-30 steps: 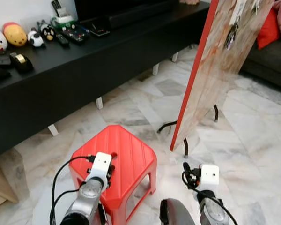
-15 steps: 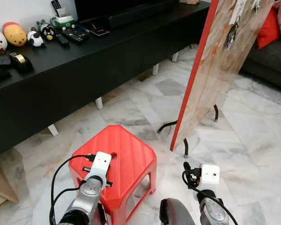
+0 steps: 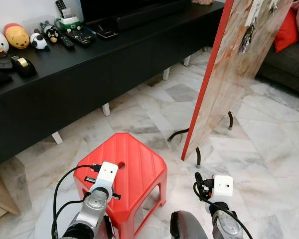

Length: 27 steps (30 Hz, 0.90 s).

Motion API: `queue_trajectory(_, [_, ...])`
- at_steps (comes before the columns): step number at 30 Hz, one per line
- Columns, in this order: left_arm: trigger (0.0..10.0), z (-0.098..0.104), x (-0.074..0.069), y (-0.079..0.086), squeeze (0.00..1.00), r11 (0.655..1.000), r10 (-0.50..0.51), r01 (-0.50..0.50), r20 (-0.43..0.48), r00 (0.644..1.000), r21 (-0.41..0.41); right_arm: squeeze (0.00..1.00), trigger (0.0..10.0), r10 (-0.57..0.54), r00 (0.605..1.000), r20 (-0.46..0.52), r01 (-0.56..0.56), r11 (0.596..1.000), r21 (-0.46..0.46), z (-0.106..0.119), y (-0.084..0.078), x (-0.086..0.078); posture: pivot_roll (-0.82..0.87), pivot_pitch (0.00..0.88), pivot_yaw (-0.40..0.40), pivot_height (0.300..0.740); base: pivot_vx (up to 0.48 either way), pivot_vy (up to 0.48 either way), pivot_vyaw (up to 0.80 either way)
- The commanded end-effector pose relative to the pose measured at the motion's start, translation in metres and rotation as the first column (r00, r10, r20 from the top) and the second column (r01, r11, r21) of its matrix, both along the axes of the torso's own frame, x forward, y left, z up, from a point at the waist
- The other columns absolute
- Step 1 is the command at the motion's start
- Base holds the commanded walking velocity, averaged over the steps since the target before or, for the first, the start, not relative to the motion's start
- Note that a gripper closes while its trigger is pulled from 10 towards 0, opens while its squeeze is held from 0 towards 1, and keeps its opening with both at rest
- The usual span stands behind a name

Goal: Hang keys on a hook

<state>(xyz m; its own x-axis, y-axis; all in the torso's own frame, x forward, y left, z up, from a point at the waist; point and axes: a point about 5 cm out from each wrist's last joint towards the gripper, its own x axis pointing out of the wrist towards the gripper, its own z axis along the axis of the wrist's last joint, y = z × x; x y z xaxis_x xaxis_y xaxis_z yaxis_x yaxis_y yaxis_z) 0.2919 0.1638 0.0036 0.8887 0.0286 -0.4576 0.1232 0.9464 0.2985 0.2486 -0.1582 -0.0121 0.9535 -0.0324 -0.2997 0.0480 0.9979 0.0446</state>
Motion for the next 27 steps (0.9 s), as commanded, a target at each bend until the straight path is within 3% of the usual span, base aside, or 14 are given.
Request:
queue_trajectory(1, [0.0, -0.004, -0.003, 0.001, 0.00, 1.000, -0.004, 0.005, -0.022, 1.000, 0.027, 0.00, 10.0, -0.009, 1.000, -0.002, 0.009, 1.000, 0.002, -0.001, -0.002, 0.000, -0.01, 0.072, -0.085, 0.600, 0.000, 0.000, 0.00])
queue_trajectory(5, [0.0, -0.004, -0.003, 0.002, 0.00, 1.000, 0.007, -0.007, -0.008, 1.000, 0.024, 0.00, 10.0, -0.010, 1.000, -0.002, 0.010, 1.000, 0.002, -0.001, -0.002, 0.000, -0.01, 0.071, -0.084, 0.600, 0.000, 0.000, 0.00])
queue_trajectory(10, [0.0, 0.008, 0.001, 0.001, 0.00, 0.998, 0.011, -0.005, 0.104, 0.995, -0.064, 0.00, 10.0, -0.011, 1.000, -0.005, 0.011, 1.000, 0.001, -0.002, -0.002, 0.000, 0.00, 0.071, -0.084, 0.600, 0.000, 0.000, 0.00])
queue_trajectory(18, [0.0, 0.012, -0.001, 0.003, 0.00, 0.992, 0.005, 0.014, 0.155, 0.988, -0.125, 0.00, 10.0, -0.007, 1.000, -0.005, 0.007, 1.000, 0.001, -0.001, -0.002, 0.001, 0.00, 0.066, -0.087, 0.600, 0.000, 0.000, 0.00])
queue_trajectory(24, [0.0, 0.009, -0.004, 0.008, 0.00, 0.996, 0.017, -0.004, 0.145, 0.989, -0.094, 0.00, 10.0, -0.005, 1.000, -0.005, 0.005, 1.000, 0.000, -0.001, -0.003, 0.002, 0.00, 0.064, -0.090, 0.600, 0.000, 0.000, 0.00])
queue_trajectory(25, [8.8, 0.011, -0.003, 0.008, 0.00, 0.996, 0.019, -0.004, 0.160, 0.987, -0.092, 0.00, 10.0, -0.004, 1.000, -0.006, 0.004, 1.000, 0.000, -0.002, -0.003, 0.002, 0.00, 0.063, -0.091, 0.600, 0.000, 0.000, 0.00])
queue_trajectory(26, [8.8, 0.012, -0.003, 0.008, 0.00, 0.996, 0.018, -0.002, 0.167, 0.986, -0.092, 0.00, 10.0, -0.004, 1.000, -0.007, 0.004, 1.000, 0.000, -0.002, -0.003, 0.002, 0.00, 0.063, -0.091, 0.600, 0.000, 0.000, 0.00])
queue_trajectory(27, [10.0, 0.014, -0.001, 0.006, 0.00, 0.994, 0.019, 0.001, 0.173, 0.985, -0.112, 0.00, 10.0, -0.004, 1.000, -0.007, 0.004, 1.000, 0.000, -0.002, -0.002, 0.002, 0.00, 0.063, -0.091, 0.600, 0.000, 0.000, 0.00])
